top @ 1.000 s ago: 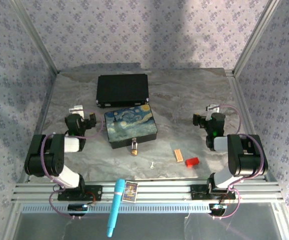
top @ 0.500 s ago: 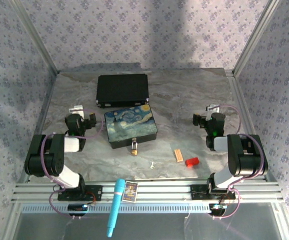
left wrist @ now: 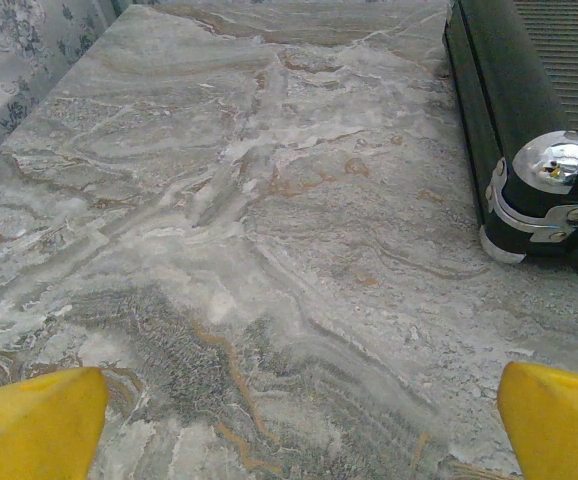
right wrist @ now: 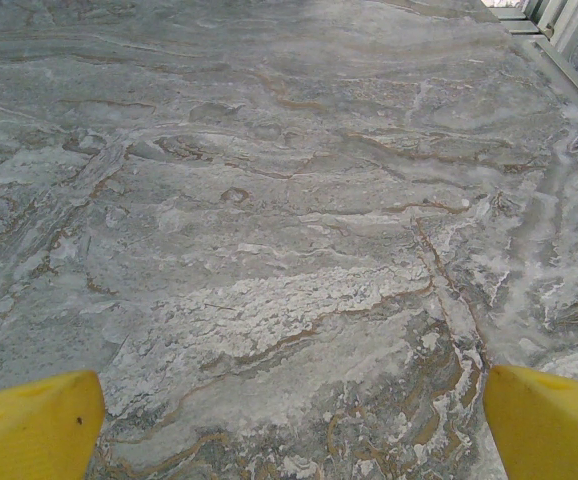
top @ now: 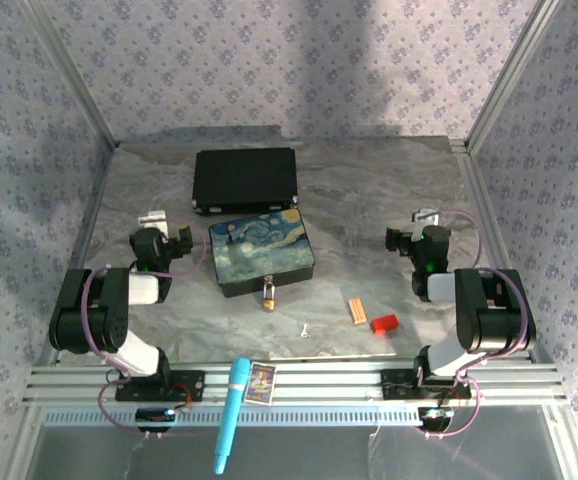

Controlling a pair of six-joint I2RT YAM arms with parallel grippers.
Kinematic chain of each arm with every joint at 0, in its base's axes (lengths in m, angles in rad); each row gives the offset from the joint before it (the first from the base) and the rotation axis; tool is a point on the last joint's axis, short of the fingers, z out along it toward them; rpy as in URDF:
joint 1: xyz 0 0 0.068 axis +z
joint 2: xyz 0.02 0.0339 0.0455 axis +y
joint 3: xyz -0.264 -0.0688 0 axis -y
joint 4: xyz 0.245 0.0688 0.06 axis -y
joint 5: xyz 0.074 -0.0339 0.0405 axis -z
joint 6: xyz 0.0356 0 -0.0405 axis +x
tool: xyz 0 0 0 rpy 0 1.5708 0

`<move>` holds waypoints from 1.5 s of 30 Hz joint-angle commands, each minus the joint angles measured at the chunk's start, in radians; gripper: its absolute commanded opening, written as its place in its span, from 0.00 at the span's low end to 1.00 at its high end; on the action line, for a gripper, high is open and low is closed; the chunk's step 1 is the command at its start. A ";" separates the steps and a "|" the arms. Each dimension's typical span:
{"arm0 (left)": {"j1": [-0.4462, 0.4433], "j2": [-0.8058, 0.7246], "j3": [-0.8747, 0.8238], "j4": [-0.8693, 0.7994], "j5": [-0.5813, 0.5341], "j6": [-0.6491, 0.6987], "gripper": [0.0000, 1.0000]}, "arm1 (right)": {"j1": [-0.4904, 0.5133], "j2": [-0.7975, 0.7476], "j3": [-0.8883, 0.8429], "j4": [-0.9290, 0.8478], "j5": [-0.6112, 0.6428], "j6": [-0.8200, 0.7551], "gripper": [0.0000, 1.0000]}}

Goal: Unlock the padlock with the key

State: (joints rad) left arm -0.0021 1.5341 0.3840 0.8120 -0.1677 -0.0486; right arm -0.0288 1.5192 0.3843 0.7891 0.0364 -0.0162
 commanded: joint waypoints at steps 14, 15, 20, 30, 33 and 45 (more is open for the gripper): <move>-0.015 -0.109 0.028 -0.081 0.011 0.020 1.00 | -0.021 -0.104 0.029 -0.095 -0.021 0.000 0.99; -0.016 -0.147 0.032 -0.125 -0.003 0.013 1.00 | -0.020 -0.138 0.041 -0.134 -0.024 -0.004 0.99; -0.017 -0.346 0.094 -0.390 -0.030 -0.102 1.00 | -0.017 -0.322 0.114 -0.378 -0.022 0.051 0.99; -0.014 -0.657 0.135 -0.800 0.171 -0.721 1.00 | -0.043 -0.515 0.279 -0.919 -0.241 0.361 0.99; -0.081 -0.702 0.147 -0.906 0.263 -0.767 1.00 | 0.019 -0.529 0.294 -1.018 -0.323 0.367 0.99; -0.516 -0.751 0.216 -1.223 0.246 -0.851 0.89 | 0.671 -0.563 0.255 -1.214 -0.001 0.594 0.82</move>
State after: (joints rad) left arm -0.4641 0.7979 0.6033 -0.3408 0.0608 -0.8318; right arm 0.5449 0.9424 0.6548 -0.3553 -0.0742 0.4683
